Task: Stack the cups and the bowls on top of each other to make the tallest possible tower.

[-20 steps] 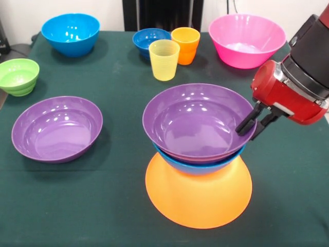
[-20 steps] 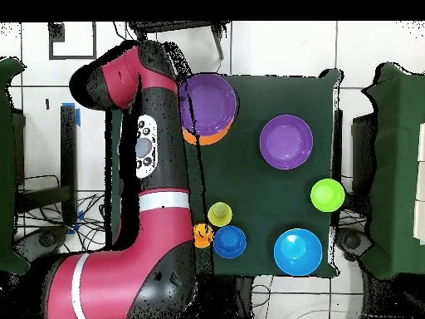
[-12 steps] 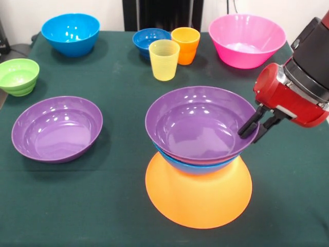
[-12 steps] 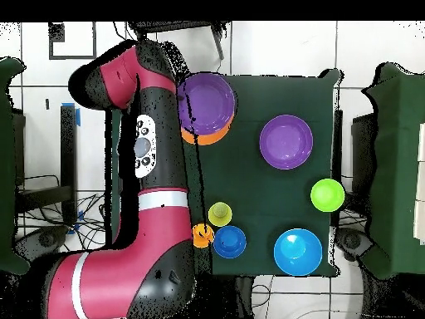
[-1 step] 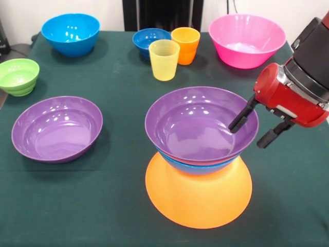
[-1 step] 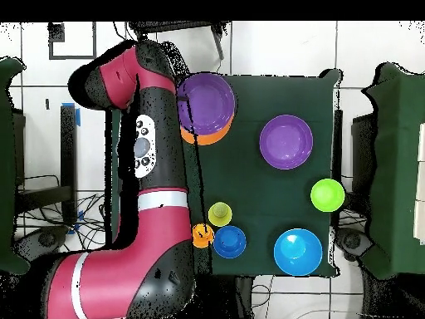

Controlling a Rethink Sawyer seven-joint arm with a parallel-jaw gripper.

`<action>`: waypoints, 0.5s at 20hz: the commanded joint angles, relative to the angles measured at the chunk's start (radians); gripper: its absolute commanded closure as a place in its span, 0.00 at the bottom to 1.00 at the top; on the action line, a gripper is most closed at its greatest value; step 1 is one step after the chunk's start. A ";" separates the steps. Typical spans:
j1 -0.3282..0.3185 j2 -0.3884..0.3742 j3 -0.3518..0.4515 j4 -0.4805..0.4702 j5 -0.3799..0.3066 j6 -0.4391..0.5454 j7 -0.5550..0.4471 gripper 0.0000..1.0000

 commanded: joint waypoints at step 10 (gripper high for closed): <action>-0.011 -0.102 0.094 0.149 0.098 -0.011 -0.170 0.00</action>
